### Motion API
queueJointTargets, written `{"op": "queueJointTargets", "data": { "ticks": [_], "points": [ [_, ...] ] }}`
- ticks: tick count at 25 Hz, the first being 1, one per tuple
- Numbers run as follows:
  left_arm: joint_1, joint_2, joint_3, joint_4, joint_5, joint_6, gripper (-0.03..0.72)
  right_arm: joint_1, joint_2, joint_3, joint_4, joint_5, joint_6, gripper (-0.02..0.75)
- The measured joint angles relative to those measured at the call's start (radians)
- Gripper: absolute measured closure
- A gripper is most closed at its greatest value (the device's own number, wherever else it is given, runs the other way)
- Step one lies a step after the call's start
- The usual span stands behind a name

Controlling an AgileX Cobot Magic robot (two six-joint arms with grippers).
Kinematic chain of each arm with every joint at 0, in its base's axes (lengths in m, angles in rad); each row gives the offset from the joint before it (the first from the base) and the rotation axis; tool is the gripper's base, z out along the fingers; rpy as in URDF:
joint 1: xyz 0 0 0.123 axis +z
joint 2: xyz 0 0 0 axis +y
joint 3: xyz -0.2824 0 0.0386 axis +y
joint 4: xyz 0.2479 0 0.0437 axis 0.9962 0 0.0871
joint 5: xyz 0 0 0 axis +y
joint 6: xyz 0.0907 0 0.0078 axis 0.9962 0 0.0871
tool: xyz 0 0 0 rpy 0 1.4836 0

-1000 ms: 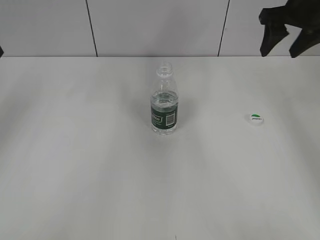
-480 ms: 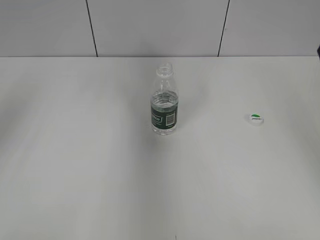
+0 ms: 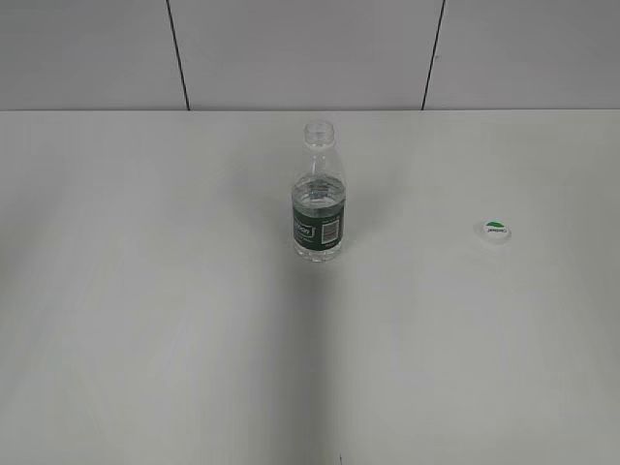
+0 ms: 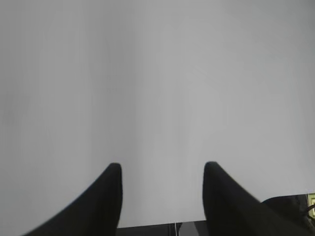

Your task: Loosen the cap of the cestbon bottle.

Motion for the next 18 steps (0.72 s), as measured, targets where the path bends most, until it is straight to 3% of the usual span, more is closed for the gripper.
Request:
{"op": "queueJointTargets", "data": {
  "ticks": [18],
  "points": [
    [0.0, -0.912, 0.408, -0.008, 0.005, 0.033, 0.368, 0.0, -0.682, 0.361, -0.117, -0.06, 0.001, 0.202]
  ]
}}
